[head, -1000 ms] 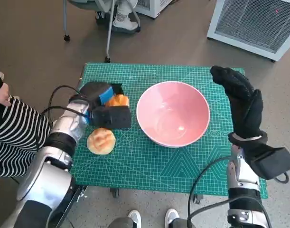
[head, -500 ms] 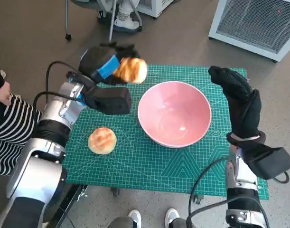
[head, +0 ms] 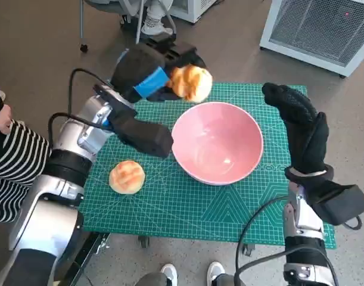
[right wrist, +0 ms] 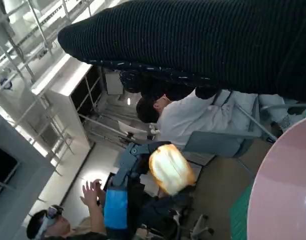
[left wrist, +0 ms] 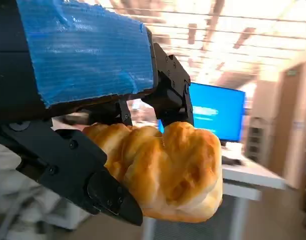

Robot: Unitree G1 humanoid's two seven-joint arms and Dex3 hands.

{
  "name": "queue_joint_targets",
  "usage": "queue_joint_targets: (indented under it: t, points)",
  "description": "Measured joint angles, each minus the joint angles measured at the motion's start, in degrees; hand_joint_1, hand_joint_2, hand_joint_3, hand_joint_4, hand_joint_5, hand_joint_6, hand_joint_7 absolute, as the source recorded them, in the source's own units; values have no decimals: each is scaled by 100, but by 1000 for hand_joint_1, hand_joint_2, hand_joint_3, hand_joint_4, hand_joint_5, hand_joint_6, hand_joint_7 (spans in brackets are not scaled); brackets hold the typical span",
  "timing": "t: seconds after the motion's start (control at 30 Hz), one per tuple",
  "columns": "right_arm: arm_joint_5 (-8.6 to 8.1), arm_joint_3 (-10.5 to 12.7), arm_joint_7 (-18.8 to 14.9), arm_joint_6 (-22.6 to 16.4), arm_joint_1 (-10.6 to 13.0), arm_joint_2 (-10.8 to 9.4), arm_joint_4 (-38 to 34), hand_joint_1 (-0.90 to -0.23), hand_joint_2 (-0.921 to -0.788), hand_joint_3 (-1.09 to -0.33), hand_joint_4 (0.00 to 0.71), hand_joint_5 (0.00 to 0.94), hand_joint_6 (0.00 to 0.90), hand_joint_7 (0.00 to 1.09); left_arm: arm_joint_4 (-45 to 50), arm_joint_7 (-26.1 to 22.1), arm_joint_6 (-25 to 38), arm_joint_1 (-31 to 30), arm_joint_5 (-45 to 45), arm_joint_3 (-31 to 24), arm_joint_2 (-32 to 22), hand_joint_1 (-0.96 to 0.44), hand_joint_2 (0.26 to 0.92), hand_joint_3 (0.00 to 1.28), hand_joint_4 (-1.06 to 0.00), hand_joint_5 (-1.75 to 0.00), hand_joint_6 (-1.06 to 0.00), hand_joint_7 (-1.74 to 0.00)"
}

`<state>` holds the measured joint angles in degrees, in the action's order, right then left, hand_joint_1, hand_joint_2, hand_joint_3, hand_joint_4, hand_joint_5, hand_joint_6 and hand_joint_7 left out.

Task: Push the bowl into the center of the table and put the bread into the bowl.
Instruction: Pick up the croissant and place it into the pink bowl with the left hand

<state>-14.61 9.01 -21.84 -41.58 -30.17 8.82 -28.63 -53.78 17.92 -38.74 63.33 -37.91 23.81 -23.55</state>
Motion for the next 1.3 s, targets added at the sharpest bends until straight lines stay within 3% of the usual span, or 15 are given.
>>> queue_joint_targets:
  t: [0.5, 0.77, 0.83, 0.87, 0.9, 0.97, 1.07, 1.1, 1.3]
  points:
    - [-104, -1, -4, 21, 174, 2, 166, -763, -921, -771, 156, 1, 64, 456, -391, -652, -215, -93, 3, 268, 644, 0, 921, 137, -613, -1195, -533, -1303]
    - [-104, 2, -1, 97, 238, 2, 306, -763, -921, -771, 156, 1, 65, 458, -800, -940, -123, -89, -6, 426, 1007, 0, 921, 210, -503, -1297, -478, -1372]
    - [-103, 1, 0, 110, 239, 1, 342, -762, -921, -770, 156, 1, 65, 458, -923, -1048, -75, -88, -6, 466, 1096, -171, 921, 216, -448, -1023, -490, -1390]
    - [-103, 1, 1, 118, 241, 1, 355, -762, -921, -770, 156, 1, 65, 458, -1001, -1129, -53, -87, -5, 478, 1141, -143, 888, 179, -423, -820, -427, -1133]
    - [-103, 2, 4, 128, 246, 1, 371, -762, -921, -770, 156, 1, 65, 458, -1051, -1201, -29, -86, -2, 482, 1174, -131, 882, 156, -427, -722, -420, -1011]
    - [-103, 4, 10, 152, 260, 2, 404, -762, -921, -769, 156, 1, 65, 458, -1159, -1389, 46, -86, 0, 501, 1246, -105, 863, 75, -420, -344, -394, -601]
    - [-100, 3, 19, 171, 305, -1, 466, -762, -921, -768, 156, 1, 65, 459, -1262, -1618, 147, -86, -2, 538, 1302, -101, 841, 26, -397, -118, -374, -347]
    - [-99, 4, 22, 175, 326, -1, 487, -762, -921, -768, 156, 1, 65, 459, -1281, -1678, 174, -86, -4, 551, 1303, -131, 823, 18, -343, -75, -344, -277]
    - [-87, 4, 69, 202, 424, -3, 572, -760, -921, -768, 156, 1, 64, 459, -1260, -1966, 315, -84, -2, 572, 1242, -261, 785, 2, -172, -8, -281, -140]
